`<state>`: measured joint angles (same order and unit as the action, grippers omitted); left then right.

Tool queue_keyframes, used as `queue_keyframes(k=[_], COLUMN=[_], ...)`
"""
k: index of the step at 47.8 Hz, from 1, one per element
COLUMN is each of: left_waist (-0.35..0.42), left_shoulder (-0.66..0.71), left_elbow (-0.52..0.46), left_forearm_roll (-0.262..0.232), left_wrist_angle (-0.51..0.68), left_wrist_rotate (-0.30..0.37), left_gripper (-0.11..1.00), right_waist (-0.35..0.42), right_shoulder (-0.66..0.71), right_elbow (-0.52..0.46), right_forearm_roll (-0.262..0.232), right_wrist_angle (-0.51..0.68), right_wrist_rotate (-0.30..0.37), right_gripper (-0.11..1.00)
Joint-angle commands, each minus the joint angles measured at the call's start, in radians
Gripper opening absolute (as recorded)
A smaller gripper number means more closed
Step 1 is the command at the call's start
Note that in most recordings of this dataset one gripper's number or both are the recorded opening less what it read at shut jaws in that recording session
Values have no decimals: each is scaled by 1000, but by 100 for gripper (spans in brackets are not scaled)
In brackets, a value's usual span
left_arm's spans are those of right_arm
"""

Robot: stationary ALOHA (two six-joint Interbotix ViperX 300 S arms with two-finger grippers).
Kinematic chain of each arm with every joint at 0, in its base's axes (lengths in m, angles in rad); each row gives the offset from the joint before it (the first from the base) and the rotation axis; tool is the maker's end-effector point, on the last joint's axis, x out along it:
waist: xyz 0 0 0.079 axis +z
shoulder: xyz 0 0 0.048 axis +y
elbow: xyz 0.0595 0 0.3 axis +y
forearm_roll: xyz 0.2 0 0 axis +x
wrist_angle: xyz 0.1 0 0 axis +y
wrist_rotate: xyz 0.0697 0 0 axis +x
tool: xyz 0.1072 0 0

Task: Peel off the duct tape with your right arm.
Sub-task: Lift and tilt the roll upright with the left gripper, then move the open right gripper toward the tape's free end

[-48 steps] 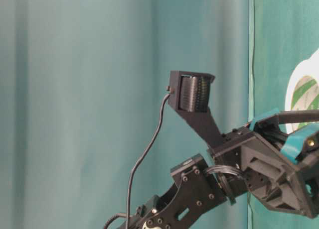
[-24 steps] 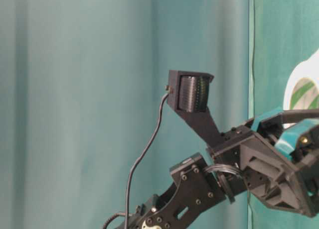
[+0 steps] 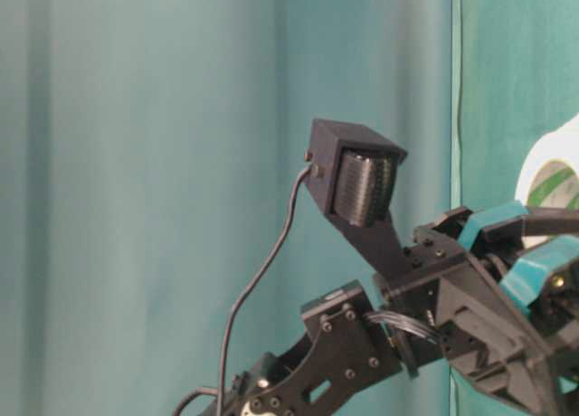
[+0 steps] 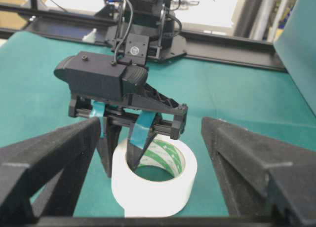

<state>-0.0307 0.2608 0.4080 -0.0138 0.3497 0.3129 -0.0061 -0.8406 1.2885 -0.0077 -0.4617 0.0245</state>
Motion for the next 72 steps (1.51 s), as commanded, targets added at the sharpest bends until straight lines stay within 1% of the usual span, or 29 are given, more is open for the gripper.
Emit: queue_keyframes(k=[1, 26, 40, 51, 61, 72], left_waist=[-3, -3, 3, 6, 6, 6], left_shoulder=[-61, -284, -302, -302, -301, -298], left_elbow=[-40, -103, -187, -192, -190, -192], left_forearm_roll=[2, 2, 2, 2, 0, 2], left_wrist_angle=[18, 137, 259, 267, 267, 267], left_wrist_rotate=[2, -14, -14, -14, -14, -14], left_gripper=[23, 23, 23, 23, 23, 23], right_waist=[-2, -2, -2, -3, -2, -2], right_shoulder=[12, 14, 14, 26, 103, 242], right_elbow=[-14, -31, -44, -55, -89, -155], right_forearm_roll=[0, 0, 0, 0, 0, 0], right_wrist_angle=[-17, -17, -12, -12, -17, -17], right_wrist_rotate=[2, 2, 2, 2, 0, 2], right_gripper=[65, 65, 65, 65, 65, 65])
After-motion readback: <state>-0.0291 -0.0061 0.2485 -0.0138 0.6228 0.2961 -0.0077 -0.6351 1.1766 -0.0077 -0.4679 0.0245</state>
